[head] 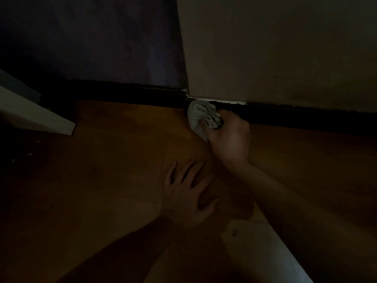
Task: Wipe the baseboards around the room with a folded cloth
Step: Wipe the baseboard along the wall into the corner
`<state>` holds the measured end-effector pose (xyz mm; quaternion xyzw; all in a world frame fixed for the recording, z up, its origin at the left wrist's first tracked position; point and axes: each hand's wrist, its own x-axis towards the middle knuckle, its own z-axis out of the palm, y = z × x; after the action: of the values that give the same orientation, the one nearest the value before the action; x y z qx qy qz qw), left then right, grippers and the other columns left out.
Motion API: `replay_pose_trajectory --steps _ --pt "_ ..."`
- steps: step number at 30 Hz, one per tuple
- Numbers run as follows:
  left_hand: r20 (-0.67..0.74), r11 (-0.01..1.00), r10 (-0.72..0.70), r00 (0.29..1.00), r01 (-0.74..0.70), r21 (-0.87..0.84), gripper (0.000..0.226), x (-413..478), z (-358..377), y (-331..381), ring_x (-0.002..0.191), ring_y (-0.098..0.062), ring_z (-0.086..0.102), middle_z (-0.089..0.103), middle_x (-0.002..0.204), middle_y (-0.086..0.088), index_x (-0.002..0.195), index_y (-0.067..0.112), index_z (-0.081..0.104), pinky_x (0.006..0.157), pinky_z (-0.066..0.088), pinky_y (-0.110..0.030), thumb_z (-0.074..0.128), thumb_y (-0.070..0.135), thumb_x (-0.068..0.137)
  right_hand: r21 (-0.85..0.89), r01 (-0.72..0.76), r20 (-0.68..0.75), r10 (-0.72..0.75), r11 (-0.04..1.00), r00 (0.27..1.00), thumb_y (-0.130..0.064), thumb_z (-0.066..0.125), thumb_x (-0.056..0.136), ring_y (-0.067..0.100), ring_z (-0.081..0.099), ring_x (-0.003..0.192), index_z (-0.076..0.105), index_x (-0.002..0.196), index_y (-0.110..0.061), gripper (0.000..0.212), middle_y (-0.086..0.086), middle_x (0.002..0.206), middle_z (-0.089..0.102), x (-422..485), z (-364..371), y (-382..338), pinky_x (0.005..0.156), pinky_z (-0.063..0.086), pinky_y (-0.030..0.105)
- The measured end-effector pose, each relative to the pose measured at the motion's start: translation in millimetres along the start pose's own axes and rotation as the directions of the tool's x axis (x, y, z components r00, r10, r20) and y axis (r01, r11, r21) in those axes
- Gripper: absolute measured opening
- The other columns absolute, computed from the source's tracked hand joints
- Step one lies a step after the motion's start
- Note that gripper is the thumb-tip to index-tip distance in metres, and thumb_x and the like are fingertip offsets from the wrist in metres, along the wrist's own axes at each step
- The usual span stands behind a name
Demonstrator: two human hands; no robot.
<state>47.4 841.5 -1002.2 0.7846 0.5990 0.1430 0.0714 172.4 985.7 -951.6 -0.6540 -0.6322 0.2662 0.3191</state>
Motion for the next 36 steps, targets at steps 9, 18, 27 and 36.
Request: replay_pose_trajectory --steps 9,18,27,36 --pt "0.008 0.999 0.021 1.000 -0.022 0.042 0.062 1 -1 -1 0.149 -0.022 0.033 0.040 0.159 0.000 0.143 0.034 0.057 0.115 0.024 -0.061 0.059 0.062 0.088 -0.029 -0.173 -0.189 0.164 0.985 0.968 -0.050 0.070 0.081 0.021 0.068 0.085 0.070 0.091 -0.017 0.035 0.003 0.092 0.072 -8 -45 49 0.072 0.054 0.037" --pt "0.016 0.998 0.026 1.000 -0.026 0.054 0.062 3 -3 -1 0.148 -0.023 0.034 0.040 0.159 0.000 0.144 0.033 0.055 0.114 0.025 -0.061 0.056 0.061 0.089 -0.054 -0.100 -0.182 0.088 0.994 0.979 -0.044 0.072 0.081 0.021 0.067 0.081 0.071 0.090 -0.017 0.028 0.003 0.090 0.072 -5 -51 52 0.067 0.053 0.035" --pt "0.041 0.997 0.026 0.999 -0.029 0.072 0.061 3 -3 -1 0.150 -0.022 0.031 0.037 0.161 0.000 0.144 0.034 0.055 0.117 0.021 -0.060 0.054 0.063 0.090 -0.104 -0.096 -0.172 0.077 0.990 0.982 -0.041 0.070 0.082 0.026 0.066 0.083 0.071 0.092 -0.016 0.027 0.008 0.093 0.071 -7 -50 52 0.068 0.052 0.036" --pt "0.014 0.997 0.029 0.999 -0.030 0.073 0.061 2 1 -2 0.148 -0.023 0.035 0.043 0.157 -0.001 0.143 0.033 0.056 0.114 0.025 -0.062 0.056 0.062 0.089 -0.105 -0.036 -0.077 0.028 0.994 0.997 -0.049 0.067 0.082 0.028 0.065 0.086 0.068 0.089 -0.018 0.032 0.005 0.093 0.069 -3 -21 21 0.066 0.050 0.036"
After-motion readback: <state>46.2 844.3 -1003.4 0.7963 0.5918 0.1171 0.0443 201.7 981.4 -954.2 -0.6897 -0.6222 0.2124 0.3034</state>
